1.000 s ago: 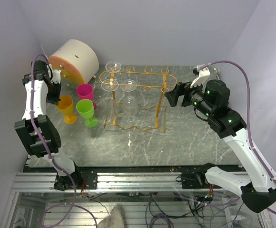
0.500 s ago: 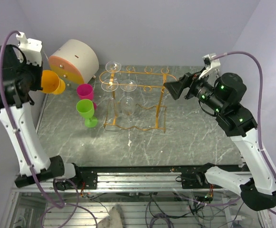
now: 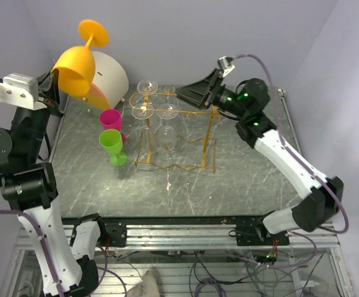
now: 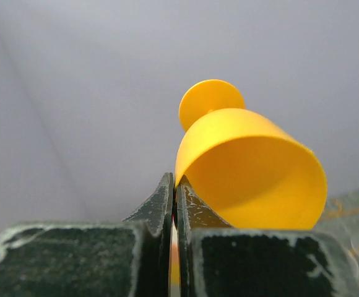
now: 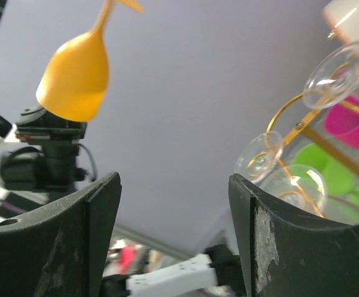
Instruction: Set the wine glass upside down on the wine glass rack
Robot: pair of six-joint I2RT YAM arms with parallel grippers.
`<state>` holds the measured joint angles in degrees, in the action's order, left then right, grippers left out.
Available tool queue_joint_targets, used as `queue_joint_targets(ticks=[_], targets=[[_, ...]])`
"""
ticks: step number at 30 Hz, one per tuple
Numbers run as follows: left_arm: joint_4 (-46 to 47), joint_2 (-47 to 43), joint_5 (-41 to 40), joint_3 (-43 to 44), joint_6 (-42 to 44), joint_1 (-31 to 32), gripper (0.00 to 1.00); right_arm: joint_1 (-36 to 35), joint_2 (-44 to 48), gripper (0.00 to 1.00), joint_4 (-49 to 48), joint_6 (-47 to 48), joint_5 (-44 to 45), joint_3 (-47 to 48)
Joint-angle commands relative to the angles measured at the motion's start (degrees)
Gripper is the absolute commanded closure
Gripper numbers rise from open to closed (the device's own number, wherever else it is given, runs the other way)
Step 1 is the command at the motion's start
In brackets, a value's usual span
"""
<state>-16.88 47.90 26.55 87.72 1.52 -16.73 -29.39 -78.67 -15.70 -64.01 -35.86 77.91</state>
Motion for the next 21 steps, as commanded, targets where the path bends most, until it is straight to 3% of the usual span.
queue_joint_targets(ticks=[1,3,5,10,16,21], targets=[[34.6,1.0,3.5,-10.5,-11.8,-0.4,0.93,-4.3,-4.1,0.29,-16.6,-17.8,-2.1,3.0],[45.2,-0.2,4.5,-16.1,-14.3,-0.4,0.93,-7.4,-6.3,0.27,-11.1,-14.7,2.1,8.9],[47.5,0.0,4.4,-17.6,-15.8,-0.5,0.93,-9.7,-9.5,0.27,-6.2,-12.5,5.9,16.1],[56.1,-1.0,3.0,-24.4,-16.3,-0.3,0.93,-13.3,-19.0,0.27,-6.1,-13.3,10.1,29.6],[60.3,-1.5,4.0,-28.4,-16.8,0.6,0.93,-14.7,-27.7,0.28,-14.3,-17.3,15.3,33.7],[59.3,-1.9,3.7,-29.4,-17.0,1.2,0.93,-16.2,-33.1,0.28,-14.1,-14.6,17.9,40.1]])
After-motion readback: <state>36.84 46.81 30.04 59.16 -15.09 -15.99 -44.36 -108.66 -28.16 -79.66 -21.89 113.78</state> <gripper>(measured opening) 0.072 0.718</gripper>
